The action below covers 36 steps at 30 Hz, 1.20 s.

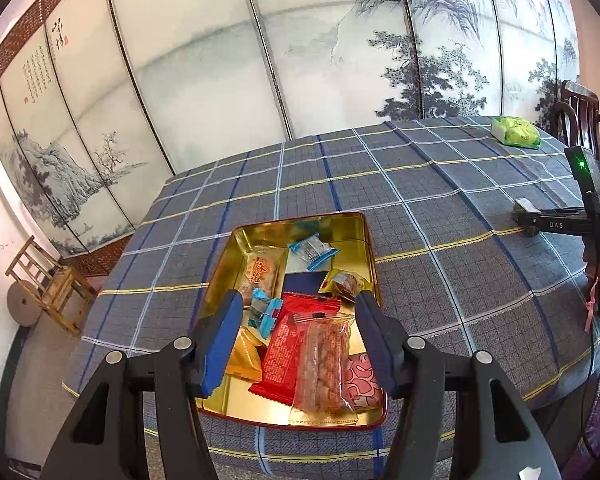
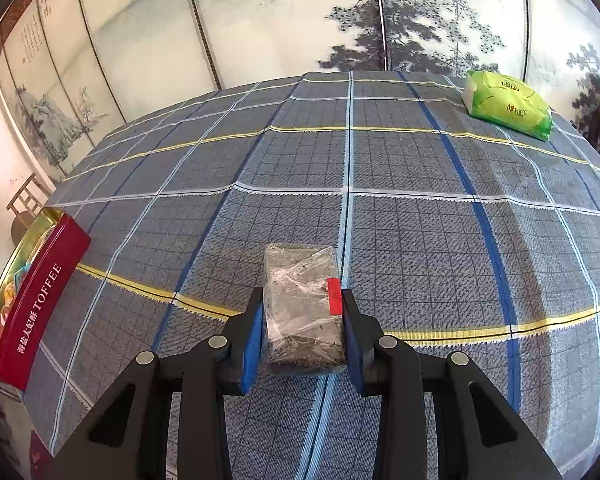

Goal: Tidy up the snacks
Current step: 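Lower the orange-snack bag into the tin and open the left gripper while the right carries the grey packet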

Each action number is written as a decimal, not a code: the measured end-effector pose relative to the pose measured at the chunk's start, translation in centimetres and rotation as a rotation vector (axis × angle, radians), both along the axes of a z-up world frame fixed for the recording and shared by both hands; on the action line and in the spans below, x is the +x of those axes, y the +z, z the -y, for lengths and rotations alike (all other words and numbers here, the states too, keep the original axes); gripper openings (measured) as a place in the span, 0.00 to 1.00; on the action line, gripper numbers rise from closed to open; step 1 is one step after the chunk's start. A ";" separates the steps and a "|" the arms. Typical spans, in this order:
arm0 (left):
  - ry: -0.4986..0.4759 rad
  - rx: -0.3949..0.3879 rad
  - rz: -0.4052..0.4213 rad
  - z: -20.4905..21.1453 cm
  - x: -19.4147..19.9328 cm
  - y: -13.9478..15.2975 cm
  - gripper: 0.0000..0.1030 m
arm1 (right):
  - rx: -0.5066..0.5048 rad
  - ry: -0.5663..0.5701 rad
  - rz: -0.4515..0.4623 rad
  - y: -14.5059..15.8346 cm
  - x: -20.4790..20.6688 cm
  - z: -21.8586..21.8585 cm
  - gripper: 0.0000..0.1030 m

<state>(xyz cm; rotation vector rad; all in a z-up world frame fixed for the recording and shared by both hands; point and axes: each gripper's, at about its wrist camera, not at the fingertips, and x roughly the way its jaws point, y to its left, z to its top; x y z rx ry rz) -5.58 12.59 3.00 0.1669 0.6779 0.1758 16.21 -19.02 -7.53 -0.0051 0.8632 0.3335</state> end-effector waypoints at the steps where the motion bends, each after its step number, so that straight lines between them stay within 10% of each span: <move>1: 0.008 0.010 0.008 0.0 -0.2 0.1 0.62 | -0.001 0.000 0.000 0.0 0.0 0.0 0.35; 16: 0.053 0.058 0.015 0.0 -0.4 -0.3 0.83 | -0.012 0.001 0.000 0.0 0.0 -0.2 0.35; 36: 0.117 0.010 0.001 -3.1 -0.6 -1.3 0.87 | 0.049 0.081 -0.033 0.2 -3.2 -4.5 0.35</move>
